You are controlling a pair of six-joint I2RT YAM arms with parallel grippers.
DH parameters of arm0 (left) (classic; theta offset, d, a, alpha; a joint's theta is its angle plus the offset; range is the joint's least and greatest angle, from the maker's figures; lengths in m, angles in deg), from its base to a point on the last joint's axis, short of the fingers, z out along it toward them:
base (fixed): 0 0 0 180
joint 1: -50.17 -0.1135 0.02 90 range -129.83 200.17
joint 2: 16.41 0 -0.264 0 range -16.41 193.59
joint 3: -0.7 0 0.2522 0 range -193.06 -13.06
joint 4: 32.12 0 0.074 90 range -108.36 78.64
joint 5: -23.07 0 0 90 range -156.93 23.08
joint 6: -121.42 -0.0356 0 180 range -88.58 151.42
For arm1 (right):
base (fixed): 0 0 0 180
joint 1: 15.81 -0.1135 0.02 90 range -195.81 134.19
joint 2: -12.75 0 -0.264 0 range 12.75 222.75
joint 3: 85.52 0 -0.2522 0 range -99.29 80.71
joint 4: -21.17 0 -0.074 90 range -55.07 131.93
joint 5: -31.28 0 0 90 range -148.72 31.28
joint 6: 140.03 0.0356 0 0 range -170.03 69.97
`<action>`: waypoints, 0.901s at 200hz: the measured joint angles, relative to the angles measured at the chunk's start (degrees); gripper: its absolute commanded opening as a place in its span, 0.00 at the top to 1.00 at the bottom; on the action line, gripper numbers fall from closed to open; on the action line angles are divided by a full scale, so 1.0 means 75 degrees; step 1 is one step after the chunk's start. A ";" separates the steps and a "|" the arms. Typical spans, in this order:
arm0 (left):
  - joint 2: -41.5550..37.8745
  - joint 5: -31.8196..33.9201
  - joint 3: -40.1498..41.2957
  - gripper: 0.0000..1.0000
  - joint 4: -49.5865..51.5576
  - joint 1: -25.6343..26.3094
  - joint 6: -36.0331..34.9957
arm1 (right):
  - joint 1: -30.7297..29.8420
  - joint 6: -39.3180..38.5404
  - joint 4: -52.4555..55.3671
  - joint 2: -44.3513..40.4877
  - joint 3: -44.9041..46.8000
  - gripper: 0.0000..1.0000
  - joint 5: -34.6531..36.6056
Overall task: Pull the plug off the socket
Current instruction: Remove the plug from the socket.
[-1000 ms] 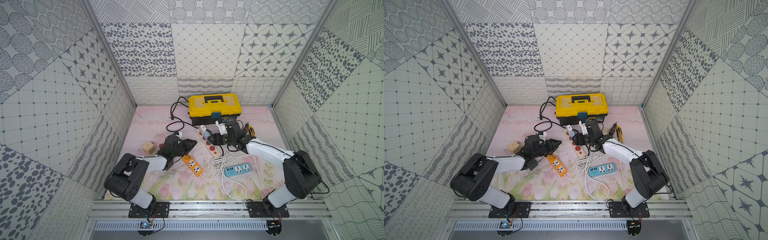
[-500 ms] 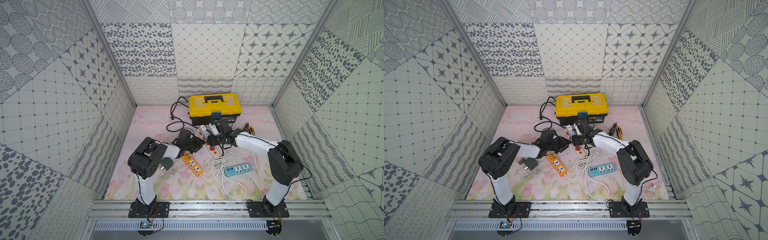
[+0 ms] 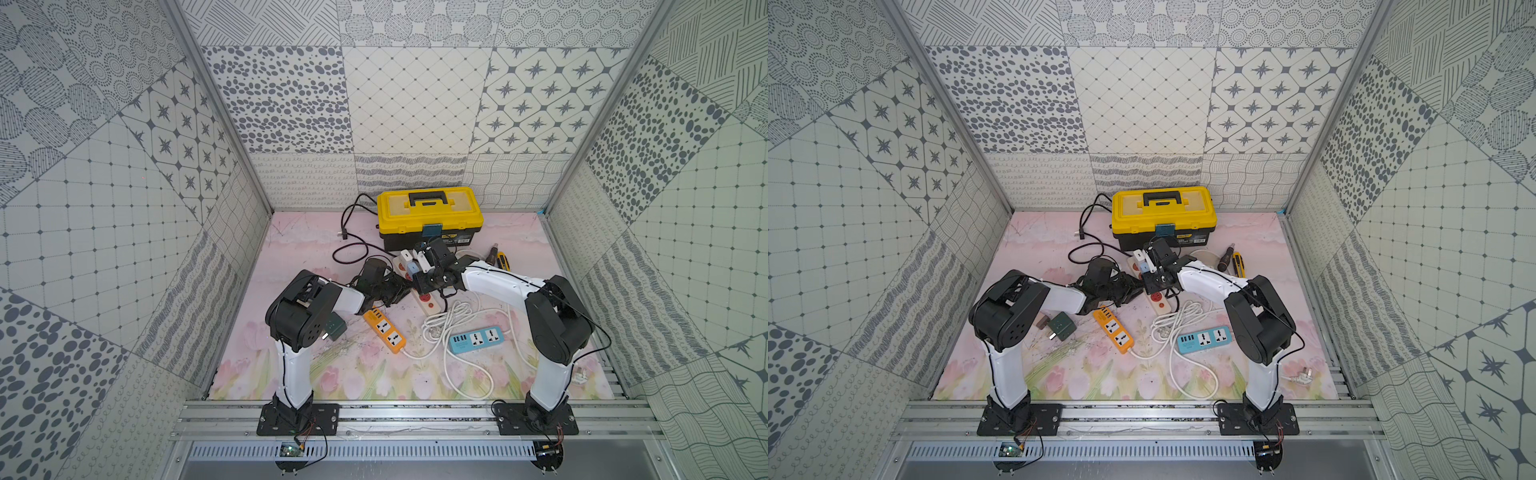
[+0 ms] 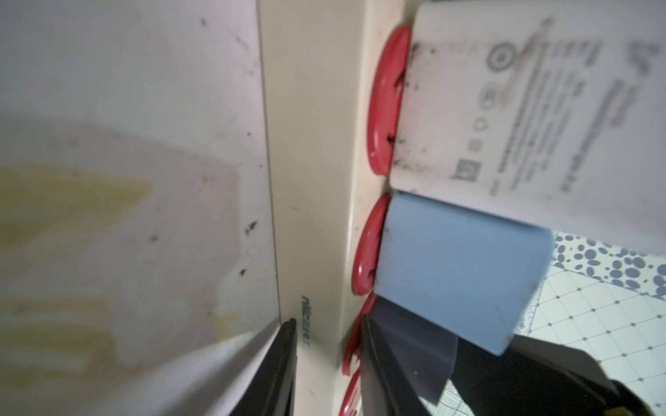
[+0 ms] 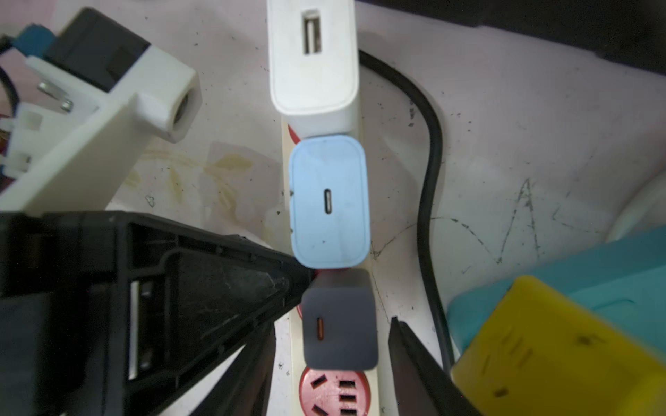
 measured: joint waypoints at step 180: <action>0.0117 -0.0268 0.0023 0.79 -0.0277 -0.0102 0.0379 | -0.0420 -0.0495 0.0731 0.0676 -0.0950 0.77 0.1451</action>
